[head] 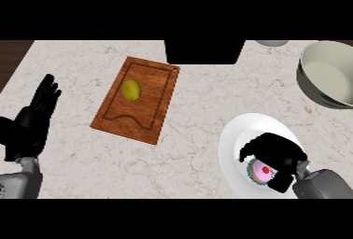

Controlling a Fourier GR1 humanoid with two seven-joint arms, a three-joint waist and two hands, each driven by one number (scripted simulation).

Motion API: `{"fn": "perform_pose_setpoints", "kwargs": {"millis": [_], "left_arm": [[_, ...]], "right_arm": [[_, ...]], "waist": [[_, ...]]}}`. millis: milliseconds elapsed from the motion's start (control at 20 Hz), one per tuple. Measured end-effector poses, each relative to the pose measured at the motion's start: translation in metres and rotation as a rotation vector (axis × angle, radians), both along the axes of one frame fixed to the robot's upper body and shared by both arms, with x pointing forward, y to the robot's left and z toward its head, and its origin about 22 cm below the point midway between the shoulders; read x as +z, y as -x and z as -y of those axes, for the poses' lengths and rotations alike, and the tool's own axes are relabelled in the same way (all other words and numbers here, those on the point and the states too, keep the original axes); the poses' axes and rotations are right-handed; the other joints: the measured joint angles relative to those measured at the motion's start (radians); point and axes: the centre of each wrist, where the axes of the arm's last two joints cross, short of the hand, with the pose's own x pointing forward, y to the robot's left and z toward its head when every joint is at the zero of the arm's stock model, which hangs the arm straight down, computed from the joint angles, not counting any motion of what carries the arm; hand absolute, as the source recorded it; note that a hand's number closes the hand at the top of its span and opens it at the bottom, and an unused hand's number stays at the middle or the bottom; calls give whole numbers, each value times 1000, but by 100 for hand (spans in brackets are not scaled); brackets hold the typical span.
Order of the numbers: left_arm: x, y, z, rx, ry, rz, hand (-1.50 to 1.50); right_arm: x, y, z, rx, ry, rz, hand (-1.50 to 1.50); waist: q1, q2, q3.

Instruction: Pick the cupcake from the plate and place it in the bowl

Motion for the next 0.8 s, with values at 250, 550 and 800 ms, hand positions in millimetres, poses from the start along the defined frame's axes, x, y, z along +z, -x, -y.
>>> {"fn": "perform_pose_setpoints", "kwargs": {"millis": [250,550,800], "left_arm": [[-1,0,-3,-4,-3,-3,0],[-1,1,-6,-2,3,-3,0],[0,-3,0,-7,1,1,0]], "right_arm": [[-14,-1,-10,35,-38,-2,150],[-19,-3,-18,37,-75,20,150],[-10,-34,-3,-266,-76,119,150]], "waist": [[-1,-2,-2],[-2,-1,-1],[6,5,1]]}}
